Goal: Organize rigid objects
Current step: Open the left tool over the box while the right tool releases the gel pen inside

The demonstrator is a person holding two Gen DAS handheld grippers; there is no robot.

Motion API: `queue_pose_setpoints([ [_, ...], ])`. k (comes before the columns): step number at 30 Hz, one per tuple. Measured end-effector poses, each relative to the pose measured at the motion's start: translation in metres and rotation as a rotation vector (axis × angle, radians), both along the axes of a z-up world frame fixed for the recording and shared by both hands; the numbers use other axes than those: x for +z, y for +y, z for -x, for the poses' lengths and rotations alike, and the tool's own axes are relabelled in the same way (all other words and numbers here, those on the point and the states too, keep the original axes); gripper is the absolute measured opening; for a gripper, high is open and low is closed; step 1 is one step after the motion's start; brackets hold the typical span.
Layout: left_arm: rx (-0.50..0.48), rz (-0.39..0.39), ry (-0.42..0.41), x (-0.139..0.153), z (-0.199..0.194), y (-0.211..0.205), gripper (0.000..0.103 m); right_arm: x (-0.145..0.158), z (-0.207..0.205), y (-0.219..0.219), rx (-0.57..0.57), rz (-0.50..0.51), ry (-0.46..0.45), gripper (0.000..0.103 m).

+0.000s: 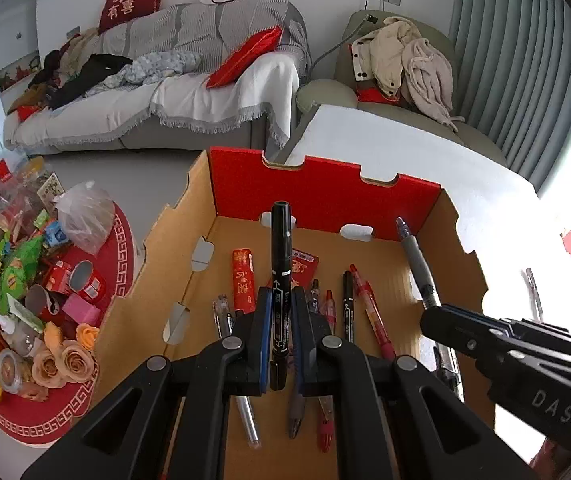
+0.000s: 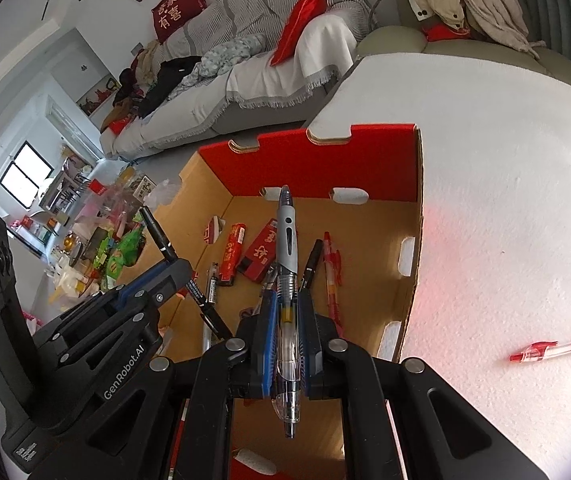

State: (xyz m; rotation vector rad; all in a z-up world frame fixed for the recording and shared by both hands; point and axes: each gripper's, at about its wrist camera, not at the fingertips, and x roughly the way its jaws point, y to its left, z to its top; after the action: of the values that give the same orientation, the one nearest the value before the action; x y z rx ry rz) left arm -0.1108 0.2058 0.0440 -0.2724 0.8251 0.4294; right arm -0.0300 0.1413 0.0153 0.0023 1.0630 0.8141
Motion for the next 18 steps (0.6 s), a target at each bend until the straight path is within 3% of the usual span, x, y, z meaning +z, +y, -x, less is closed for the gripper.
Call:
queue_pose_setpoints([
  [10, -0.004, -0.007, 0.021, -0.007, -0.007, 0.001, 0.01, -0.011, -0.004, 0.005, -0.001, 0.04, -0.003, 0.011],
  [12, 0.003, -0.012, 0.036, -0.009, -0.008, 0.002, 0.016, -0.013, -0.004, 0.007, 0.011, 0.055, -0.011, 0.011],
  [13, 0.005, -0.007, 0.042, -0.01, -0.009, 0.003, 0.035, -0.013, -0.004, 0.007, 0.018, 0.063, -0.018, 0.011],
  [14, 0.007, 0.003, 0.044, -0.009, -0.009, 0.004, 0.06, -0.012, -0.003, 0.008, 0.026, 0.064, -0.021, 0.015],
  [15, 0.012, 0.01, 0.035, -0.008, -0.008, 0.006, 0.071, -0.012, -0.002, 0.007, 0.031, 0.066, -0.026, 0.027],
  [17, 0.063, -0.019, 0.024, -0.004, -0.004, 0.013, 0.086, -0.007, -0.002, 0.003, 0.027, 0.053, -0.049, 0.034],
  [18, 0.073, -0.009, 0.018, -0.003, -0.002, 0.017, 0.09, -0.005, -0.001, 0.001, 0.022, 0.052, -0.058, 0.05],
])
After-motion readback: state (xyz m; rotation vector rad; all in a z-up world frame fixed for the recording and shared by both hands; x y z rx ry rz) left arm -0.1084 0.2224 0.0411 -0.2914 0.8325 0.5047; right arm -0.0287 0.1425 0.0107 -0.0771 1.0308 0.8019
